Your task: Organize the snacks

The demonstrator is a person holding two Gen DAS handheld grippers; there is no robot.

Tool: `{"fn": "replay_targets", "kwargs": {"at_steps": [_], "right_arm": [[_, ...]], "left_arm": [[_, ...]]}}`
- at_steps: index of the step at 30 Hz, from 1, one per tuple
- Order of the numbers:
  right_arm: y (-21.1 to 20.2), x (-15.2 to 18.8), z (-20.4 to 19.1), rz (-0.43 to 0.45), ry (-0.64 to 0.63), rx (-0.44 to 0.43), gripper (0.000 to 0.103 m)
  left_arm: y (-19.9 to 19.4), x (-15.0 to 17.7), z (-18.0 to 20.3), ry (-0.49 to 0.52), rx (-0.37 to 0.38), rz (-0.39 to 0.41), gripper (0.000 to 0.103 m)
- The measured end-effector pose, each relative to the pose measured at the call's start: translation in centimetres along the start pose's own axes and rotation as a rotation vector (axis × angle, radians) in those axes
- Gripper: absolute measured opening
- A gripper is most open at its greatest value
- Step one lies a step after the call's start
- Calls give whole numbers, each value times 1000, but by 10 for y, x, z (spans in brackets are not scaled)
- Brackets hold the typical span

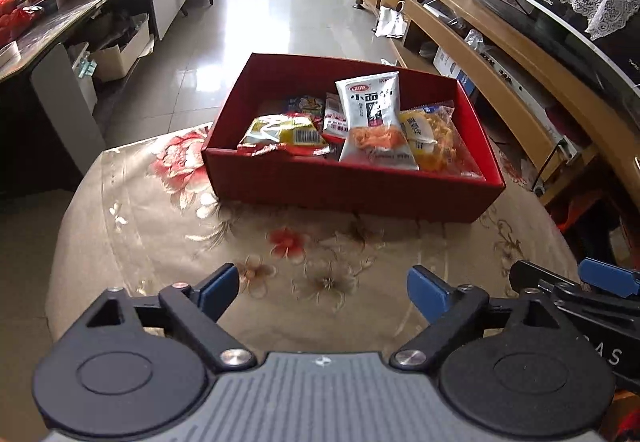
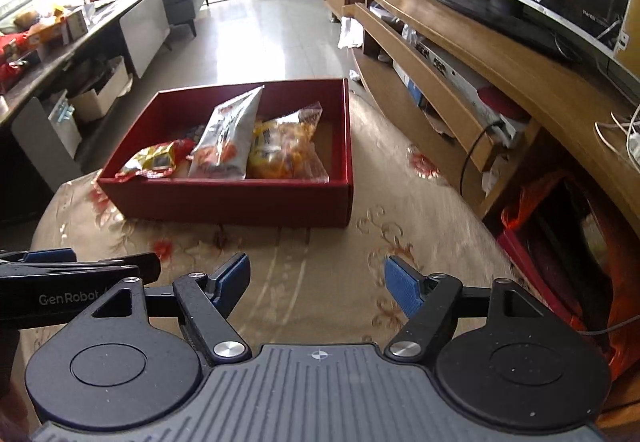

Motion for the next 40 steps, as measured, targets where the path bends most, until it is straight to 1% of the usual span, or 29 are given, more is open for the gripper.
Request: {"fn": "replay_targets", "kwargs": {"at_steps": [8, 14, 22, 40], "right_arm": [[-8, 11, 1, -2, -2, -3, 80], [-11, 17, -1, -5, -10, -2, 80], [-15, 20, -7, 1, -28, -14, 80], [-19, 22, -8, 4, -34, -22, 82]], "left_arm": [[-8, 14, -3, -6, -12, 13, 96], [-14, 20, -6, 9, -48, 27, 102], [-20, 25, -8, 22, -68, 68, 102], [-24, 32, -7, 30, -70, 75, 102]]}}
Point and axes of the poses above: each gripper's, at about its wrist camera, not at the fingertips, and y roughly the way its jaws point, z to its right, x to its underside, the point moved 2 cm from there along y, roughly the way its jaws point, and after that the axes turned 6 degrees about z, right-handed, at the moved point
